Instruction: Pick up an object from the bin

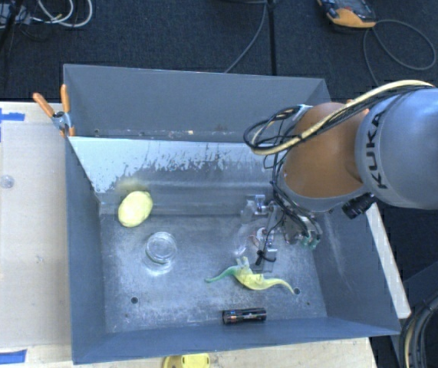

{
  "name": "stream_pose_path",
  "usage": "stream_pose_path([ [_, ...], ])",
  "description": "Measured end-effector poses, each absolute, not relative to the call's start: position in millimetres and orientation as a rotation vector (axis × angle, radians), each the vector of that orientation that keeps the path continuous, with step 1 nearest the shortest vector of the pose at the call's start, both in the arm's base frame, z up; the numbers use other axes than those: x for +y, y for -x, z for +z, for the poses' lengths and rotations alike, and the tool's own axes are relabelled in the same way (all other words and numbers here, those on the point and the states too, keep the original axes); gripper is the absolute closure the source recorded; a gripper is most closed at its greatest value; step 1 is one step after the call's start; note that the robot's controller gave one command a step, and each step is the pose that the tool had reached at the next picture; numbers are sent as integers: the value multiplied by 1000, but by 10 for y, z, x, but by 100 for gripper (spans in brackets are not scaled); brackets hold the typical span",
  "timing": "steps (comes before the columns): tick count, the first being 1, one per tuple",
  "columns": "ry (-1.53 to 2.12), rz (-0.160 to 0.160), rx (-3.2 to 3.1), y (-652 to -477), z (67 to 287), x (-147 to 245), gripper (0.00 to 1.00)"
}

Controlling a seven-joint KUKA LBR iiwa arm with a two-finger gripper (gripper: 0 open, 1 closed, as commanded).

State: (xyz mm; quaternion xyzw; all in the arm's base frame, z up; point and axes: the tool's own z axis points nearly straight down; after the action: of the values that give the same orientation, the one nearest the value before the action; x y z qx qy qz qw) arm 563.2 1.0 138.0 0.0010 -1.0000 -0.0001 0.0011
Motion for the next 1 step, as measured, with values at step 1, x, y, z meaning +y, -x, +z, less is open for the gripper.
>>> stream_pose_path([
  [1, -3, 0, -3139, -5632, 1380, 10, 0],
])
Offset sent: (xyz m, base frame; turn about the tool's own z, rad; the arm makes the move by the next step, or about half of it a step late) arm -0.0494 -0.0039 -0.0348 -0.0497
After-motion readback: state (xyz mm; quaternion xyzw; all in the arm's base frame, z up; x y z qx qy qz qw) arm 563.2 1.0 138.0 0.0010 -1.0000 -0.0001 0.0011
